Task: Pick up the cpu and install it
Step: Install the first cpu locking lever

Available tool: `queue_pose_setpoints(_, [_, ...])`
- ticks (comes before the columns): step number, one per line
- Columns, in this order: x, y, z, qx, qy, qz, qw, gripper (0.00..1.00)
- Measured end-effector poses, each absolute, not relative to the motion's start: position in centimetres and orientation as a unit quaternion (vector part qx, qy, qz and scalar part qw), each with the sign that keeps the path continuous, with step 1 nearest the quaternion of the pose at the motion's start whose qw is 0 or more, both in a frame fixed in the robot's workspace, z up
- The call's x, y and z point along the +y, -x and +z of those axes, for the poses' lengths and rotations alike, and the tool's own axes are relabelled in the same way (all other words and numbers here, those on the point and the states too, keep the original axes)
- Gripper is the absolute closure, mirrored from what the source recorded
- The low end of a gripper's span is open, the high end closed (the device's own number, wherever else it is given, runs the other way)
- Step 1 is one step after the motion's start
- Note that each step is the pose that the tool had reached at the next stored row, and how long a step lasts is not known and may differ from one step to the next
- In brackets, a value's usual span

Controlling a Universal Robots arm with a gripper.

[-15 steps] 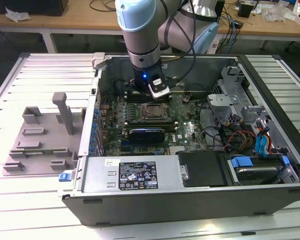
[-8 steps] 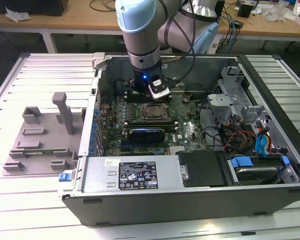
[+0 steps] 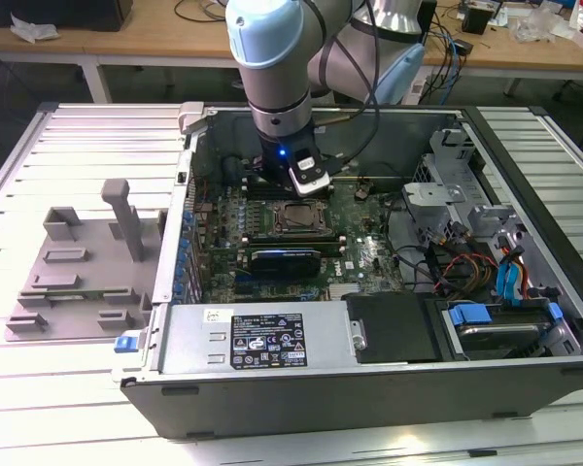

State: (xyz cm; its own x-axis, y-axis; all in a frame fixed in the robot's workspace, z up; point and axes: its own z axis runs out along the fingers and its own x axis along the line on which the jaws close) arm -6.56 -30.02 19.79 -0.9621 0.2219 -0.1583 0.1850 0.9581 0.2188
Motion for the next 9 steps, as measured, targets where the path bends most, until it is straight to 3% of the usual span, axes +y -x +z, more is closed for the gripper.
queue_pose_setpoints(9, [-30.04, 5.68, 19.7, 0.985, -0.103, 0.101, 0.091, 0.89])
